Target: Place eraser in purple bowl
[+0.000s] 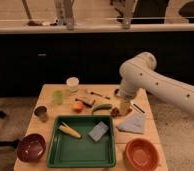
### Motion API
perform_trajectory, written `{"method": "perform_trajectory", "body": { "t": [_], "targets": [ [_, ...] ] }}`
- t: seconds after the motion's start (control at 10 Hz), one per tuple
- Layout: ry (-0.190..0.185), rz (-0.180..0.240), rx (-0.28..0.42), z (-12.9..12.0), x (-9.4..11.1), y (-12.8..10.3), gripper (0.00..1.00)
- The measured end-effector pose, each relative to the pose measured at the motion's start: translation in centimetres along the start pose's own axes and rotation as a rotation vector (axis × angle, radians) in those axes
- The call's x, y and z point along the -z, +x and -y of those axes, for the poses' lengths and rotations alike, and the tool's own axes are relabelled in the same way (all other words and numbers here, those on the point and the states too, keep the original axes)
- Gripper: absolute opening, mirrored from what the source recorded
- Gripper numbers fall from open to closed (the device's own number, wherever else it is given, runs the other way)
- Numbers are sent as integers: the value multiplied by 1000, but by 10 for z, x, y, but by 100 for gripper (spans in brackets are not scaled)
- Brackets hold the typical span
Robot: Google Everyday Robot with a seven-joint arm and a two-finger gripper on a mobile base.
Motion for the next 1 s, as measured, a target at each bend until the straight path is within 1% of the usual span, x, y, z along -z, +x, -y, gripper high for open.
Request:
{"method": "perform_trajectory", "body": {
  "t": [0.3, 0.4, 0.6, 0.7, 1.0],
  "targets": [
    [1, 6, -80, 22, -16, -24, 80],
    [10, 6, -119, 25, -24, -33, 80],
    [38, -1, -194, 28, -40, -40, 80],
    [40, 5, -209, 28, -47, -43, 80],
    [39, 6, -211, 28, -48, -42, 80]
  ]
}}
